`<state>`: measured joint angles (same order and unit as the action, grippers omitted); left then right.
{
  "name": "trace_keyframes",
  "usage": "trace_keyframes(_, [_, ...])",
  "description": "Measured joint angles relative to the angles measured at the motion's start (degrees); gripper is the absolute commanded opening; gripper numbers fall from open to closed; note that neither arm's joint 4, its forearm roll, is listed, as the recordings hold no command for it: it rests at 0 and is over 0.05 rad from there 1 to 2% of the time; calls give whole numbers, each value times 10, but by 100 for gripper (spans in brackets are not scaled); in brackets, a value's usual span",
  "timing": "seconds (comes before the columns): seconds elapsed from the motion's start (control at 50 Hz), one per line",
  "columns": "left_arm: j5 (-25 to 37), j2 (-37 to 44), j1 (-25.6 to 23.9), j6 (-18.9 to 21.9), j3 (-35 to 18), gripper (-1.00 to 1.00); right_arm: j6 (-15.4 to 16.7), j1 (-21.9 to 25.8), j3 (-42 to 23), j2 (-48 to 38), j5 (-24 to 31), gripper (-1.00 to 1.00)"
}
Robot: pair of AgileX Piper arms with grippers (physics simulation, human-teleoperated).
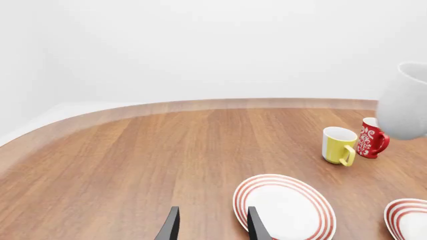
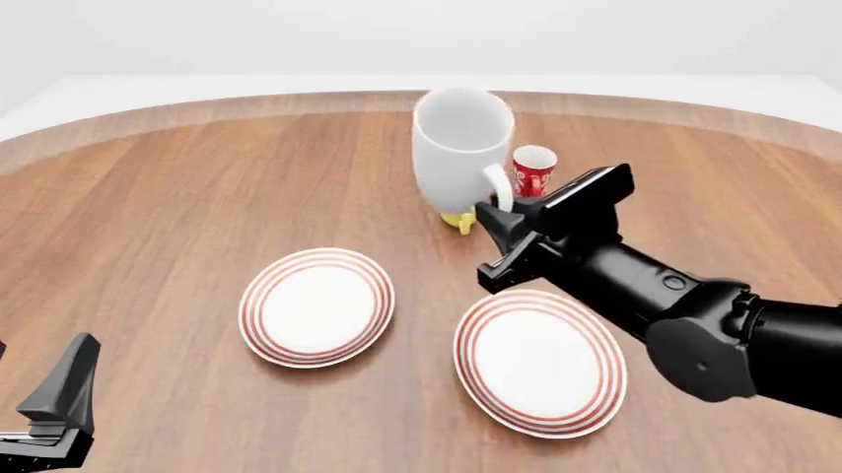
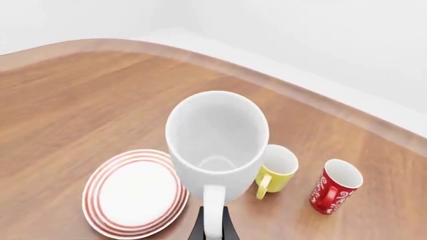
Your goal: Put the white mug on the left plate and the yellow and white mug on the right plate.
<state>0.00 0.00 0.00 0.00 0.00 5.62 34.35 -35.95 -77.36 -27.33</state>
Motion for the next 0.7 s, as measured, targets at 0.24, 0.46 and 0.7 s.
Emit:
trace_keyframes(0.24, [0, 0, 0, 0, 0, 100, -3, 21, -17, -22, -1, -100])
trace_keyframes(0.46, [0, 0, 0, 0, 0, 100, -9, 40, -33, -50, -4, -100])
trace_keyframes(0.7, [0, 0, 0, 0, 0, 100, -17, 59, -50, -82, -8, -100])
